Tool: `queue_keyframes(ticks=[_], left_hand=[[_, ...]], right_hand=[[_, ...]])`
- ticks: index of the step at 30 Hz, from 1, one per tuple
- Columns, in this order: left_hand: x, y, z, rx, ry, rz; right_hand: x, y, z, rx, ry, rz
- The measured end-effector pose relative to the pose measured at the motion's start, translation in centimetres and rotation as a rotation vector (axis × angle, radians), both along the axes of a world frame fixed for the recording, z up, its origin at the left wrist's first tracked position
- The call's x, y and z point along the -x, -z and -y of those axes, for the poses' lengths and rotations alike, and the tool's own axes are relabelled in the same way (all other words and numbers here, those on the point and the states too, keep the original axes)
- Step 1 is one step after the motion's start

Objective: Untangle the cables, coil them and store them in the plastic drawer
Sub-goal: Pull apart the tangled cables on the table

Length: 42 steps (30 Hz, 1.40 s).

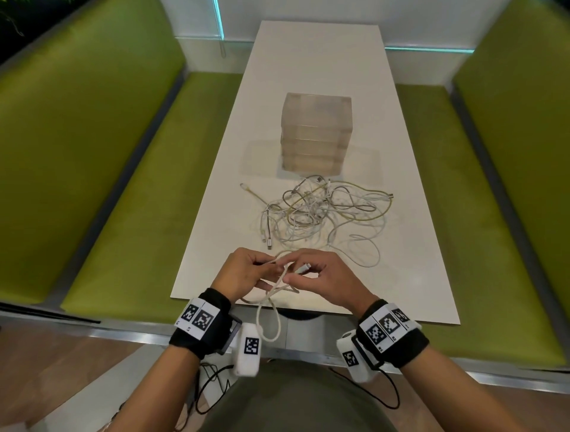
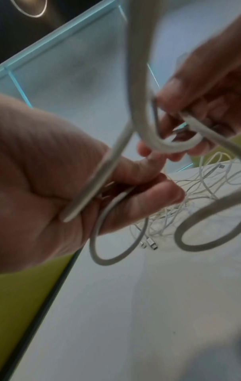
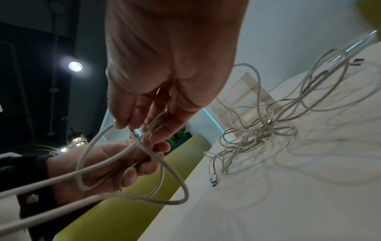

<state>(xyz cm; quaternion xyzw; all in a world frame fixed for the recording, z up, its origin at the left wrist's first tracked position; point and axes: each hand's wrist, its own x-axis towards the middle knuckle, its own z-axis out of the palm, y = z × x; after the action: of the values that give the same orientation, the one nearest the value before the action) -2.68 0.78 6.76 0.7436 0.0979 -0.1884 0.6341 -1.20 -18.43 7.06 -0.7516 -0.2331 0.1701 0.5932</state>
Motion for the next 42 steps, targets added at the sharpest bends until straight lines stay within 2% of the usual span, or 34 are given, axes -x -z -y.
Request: queue_keyframes(ticks=[2,5,7,10,14,19,23,27,32,35,39,42], left_hand=[[0.2,-0.4,-0.4,0.092,0.01,-0.002],[0.1,-0.8,-1.4,0.196,-0.136,0.108],[-0.3,-1.0,-2.1,0.201,-0.227,0.206],[-0.6,-1.7,-2.1,0.219,-0.248,0.297],[-0.7,-2.8,-1.1,0.323,-0.266,0.33],[-0.4,-2.7,0.2,0.28,-0.211,0.338],[-0.3,-2.3,0.3,0.257,-0.245,0.332],[-0.4,-2.1,-0.1,0.28,-0.277,0.336],[-1.1,-2.7,-0.7,0.323,-0.338,0.353],[-1.4,-2.8,-0.9,0.329,-0.346,0.359],[-1.2,-1.8,-1.0,0.327,-0.346,0.344],[-1.0,-1.0,-1.1,0.288,-0.363,0.327]], right_hand=[[-0.2,0.2,0.1,-0.011,0.047,-0.013],[-0.5,1.2,0.9,0.073,0.078,-0.082],[-0.4,2.1,1.3,0.183,-0.024,-0.124],[0.4,3.6,1.2,0.346,-0.196,-0.168],[1.9,4.7,-0.1,0.539,-0.441,-0.163],[2.1,4.9,-0.5,0.702,-0.63,-0.127],[1.6,5.2,0.5,0.605,-0.459,-0.179],[0.3,5.2,1.4,0.611,-0.288,-0.204],[-1.1,5.2,0.6,0.687,-0.319,-0.184],[-2.0,5.3,-0.6,0.639,-0.271,-0.193],[-4.2,5.7,-2.9,0.66,-0.18,-0.031],[-6.3,5.9,-5.5,0.757,-0.166,0.088]])
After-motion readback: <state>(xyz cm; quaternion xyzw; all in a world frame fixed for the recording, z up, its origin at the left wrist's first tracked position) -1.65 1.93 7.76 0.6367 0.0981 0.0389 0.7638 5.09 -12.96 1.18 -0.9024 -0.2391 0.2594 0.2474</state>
